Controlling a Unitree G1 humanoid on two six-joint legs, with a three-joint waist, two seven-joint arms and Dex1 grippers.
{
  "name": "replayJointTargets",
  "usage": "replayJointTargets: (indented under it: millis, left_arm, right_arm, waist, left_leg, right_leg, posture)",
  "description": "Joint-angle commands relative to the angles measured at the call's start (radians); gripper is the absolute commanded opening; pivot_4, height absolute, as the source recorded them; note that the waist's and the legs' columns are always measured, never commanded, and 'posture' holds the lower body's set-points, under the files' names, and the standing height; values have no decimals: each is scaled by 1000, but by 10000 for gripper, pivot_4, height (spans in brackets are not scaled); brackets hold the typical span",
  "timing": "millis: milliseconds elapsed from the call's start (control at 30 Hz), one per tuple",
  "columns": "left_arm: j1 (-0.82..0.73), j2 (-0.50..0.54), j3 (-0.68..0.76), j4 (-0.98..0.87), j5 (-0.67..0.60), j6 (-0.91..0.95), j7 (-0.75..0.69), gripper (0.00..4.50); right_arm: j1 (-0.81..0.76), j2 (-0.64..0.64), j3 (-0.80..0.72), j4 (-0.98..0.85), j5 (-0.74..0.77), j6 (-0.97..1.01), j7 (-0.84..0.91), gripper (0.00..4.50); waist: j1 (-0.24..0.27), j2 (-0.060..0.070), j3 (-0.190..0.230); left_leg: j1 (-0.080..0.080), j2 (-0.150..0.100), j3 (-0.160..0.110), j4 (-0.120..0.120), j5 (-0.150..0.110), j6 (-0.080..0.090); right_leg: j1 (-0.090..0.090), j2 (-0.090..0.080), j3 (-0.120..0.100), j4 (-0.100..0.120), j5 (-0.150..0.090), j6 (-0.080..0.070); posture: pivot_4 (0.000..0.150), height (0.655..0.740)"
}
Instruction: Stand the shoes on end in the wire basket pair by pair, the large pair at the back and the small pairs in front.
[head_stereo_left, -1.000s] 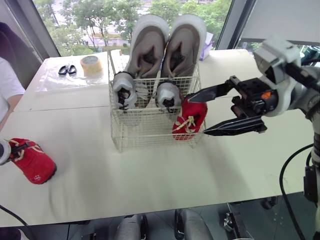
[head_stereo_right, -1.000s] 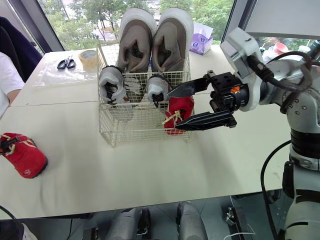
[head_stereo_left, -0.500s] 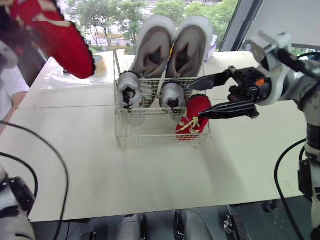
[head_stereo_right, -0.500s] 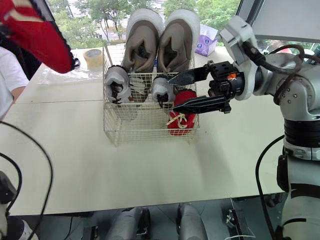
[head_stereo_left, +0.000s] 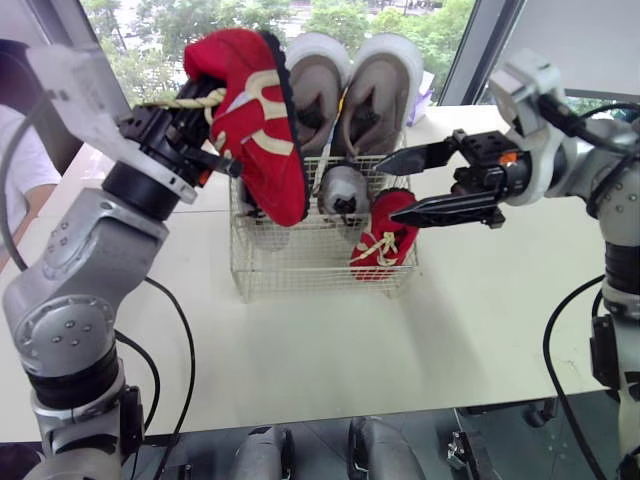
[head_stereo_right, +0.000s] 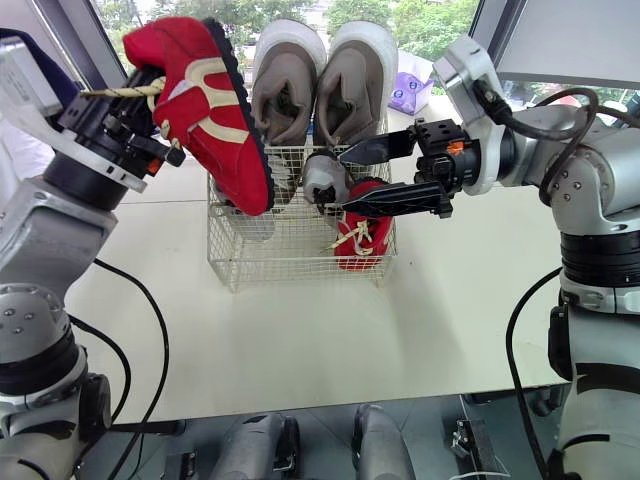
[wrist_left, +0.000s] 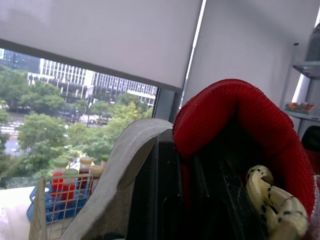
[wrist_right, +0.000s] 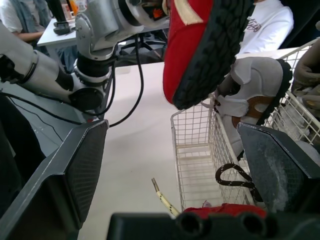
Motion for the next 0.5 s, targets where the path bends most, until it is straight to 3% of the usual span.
replayJointTargets:
  millis: [33,267,500]
  left_arm:
    - [41,-9,-80,-8,144,-46,-58,527]
    - [129,-49,-222,-41,384,-95,-107,527]
    - [242,-88,-345,-88,703,-164,-55,527]
  right_arm:
    - [-13,-5,-48,-34,20,16,-27,45000]
    - [-3,-4,-69,-59,41,47,-67,45000]
    - [4,-3,-91,-73,58,67,-99,45000]
  waist:
    - [2,0,0]
    - [0,0,0]
    - [1,1,0]
  left_leg:
    - [0,0,0,0,0,0]
    - [-2,1,-1,7,-2,3]
    - [-3,2,-1,10,-3,5]
  right_leg:
    - [1,0,0,0,0,0]
    - [2,1,0,0,0,0]
    - [3,1,0,0,0,0]
  posture:
    - [1500,7400]
    - [1500,7400]
    - [1500,7400]
